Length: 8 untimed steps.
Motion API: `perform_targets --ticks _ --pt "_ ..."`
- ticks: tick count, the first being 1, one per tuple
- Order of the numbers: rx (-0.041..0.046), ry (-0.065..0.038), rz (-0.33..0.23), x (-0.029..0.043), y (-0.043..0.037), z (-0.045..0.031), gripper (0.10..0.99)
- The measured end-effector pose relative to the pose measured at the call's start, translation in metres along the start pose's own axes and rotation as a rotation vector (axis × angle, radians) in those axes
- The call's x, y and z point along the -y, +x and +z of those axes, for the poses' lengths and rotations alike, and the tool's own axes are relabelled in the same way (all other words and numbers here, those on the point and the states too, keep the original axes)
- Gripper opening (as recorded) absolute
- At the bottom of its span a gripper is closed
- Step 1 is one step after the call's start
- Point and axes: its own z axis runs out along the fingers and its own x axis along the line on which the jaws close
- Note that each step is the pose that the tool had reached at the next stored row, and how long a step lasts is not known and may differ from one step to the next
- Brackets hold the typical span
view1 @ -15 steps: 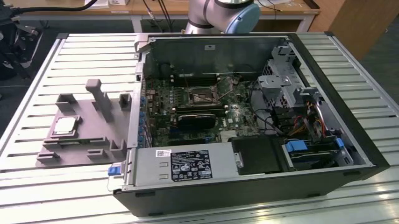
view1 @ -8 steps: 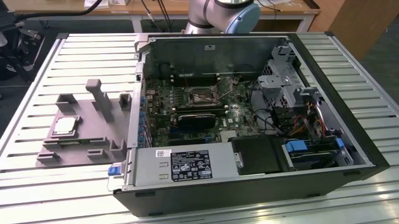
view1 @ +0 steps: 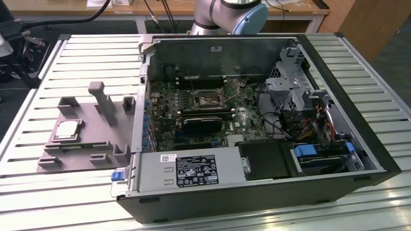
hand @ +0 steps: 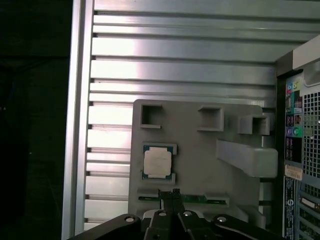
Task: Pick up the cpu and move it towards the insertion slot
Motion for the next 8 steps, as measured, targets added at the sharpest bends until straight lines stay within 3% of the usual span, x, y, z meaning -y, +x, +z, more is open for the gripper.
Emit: perform_targets --ticks 8 --pt "0.0035 0.001 0.0 0.0004 0.0006 0.0121 0.102"
